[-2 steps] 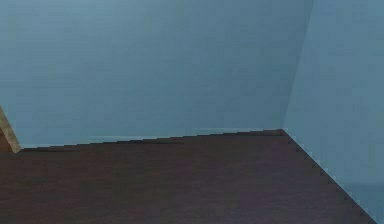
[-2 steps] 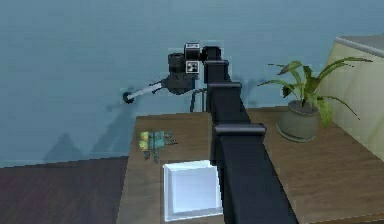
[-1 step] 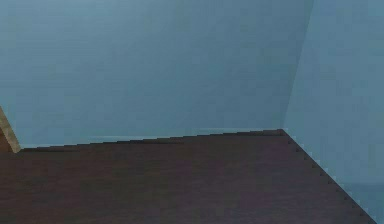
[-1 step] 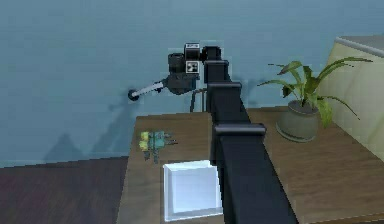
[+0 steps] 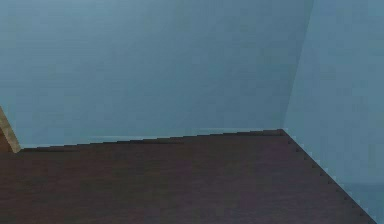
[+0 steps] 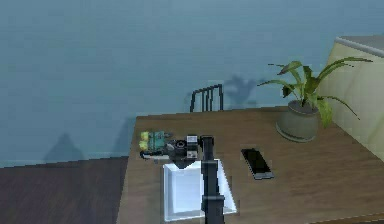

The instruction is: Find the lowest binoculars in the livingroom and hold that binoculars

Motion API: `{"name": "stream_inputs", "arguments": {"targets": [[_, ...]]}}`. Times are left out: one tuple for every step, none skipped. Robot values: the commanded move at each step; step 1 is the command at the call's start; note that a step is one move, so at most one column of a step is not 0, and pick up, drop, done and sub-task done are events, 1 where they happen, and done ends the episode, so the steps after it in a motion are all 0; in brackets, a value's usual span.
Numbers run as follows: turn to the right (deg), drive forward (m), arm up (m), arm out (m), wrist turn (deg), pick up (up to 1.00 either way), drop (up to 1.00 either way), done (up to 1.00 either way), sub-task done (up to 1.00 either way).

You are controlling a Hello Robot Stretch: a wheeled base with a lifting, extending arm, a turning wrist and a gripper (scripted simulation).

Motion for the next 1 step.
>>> {"name": "stream_inputs", "arguments": {"targets": [[0.0, 0.0, 0.0, 0.0, 0.0, 1.0, 0.0, 0.0, 0.0]]}}
